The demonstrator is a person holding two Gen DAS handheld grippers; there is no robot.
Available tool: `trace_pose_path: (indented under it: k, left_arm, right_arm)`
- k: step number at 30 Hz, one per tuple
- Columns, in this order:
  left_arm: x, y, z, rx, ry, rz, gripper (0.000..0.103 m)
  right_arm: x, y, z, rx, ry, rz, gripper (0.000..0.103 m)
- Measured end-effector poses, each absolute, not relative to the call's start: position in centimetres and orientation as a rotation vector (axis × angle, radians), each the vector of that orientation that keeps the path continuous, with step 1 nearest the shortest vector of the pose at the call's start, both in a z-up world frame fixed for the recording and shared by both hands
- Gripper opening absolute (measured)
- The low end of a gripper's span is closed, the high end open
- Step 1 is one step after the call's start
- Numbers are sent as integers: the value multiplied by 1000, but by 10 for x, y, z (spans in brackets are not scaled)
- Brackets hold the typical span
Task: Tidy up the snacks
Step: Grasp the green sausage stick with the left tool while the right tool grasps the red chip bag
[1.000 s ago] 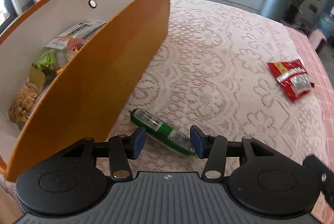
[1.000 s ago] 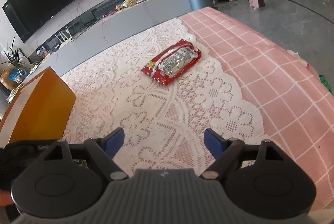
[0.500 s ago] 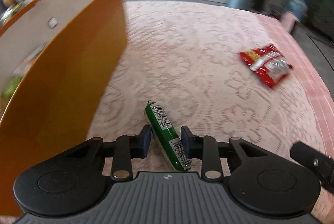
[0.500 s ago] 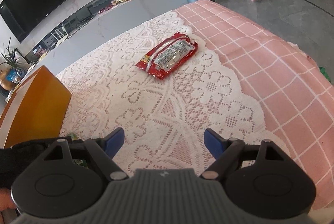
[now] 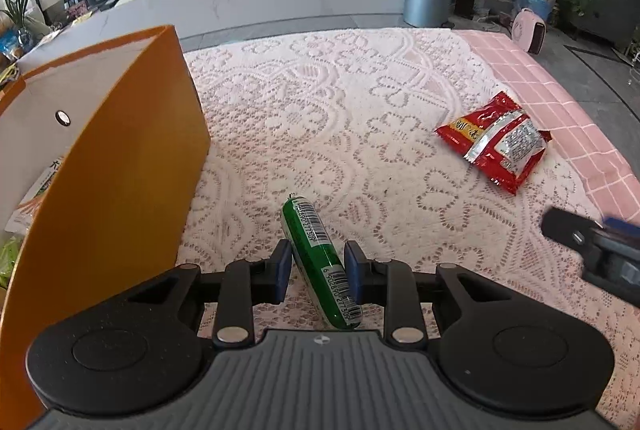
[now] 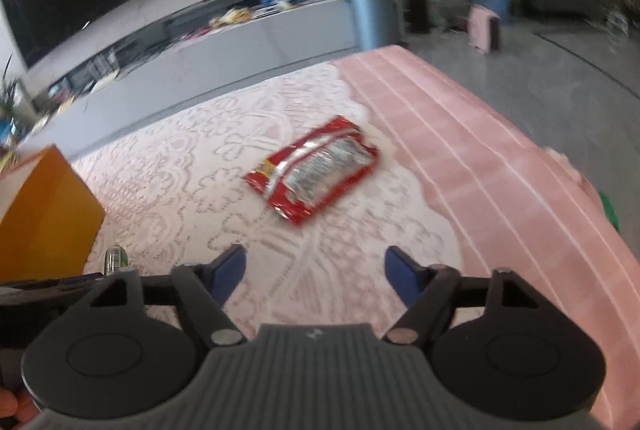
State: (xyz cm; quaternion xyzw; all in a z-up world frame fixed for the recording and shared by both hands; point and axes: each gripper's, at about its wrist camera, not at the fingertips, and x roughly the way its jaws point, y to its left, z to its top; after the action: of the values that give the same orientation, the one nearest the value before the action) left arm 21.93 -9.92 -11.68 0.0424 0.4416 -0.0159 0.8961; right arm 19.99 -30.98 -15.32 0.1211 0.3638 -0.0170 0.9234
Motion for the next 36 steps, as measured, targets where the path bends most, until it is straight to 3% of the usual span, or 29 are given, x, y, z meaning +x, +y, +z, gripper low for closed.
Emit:
trace_pose_path:
  k: [11, 13, 18, 20, 36]
  left_arm:
    - [218, -98, -125, 95, 920, -66, 31]
    - [219, -99, -126, 103, 919, -68, 31]
    - [217, -100, -126, 107, 915, -66, 31]
    - [216, -101, -127, 113, 913, -66, 31]
    - [198, -90, -120, 90, 961, -107, 30]
  right_arm:
    - [256, -277, -179, -40, 709, 11, 61]
    - [262, -274, -184, -53, 721, 11, 53]
    - [265, -278, -193, -44, 749, 15, 11]
    - [266, -279, -194, -40, 752, 19, 7]
    - [211, -290, -150, 39, 878, 219, 0]
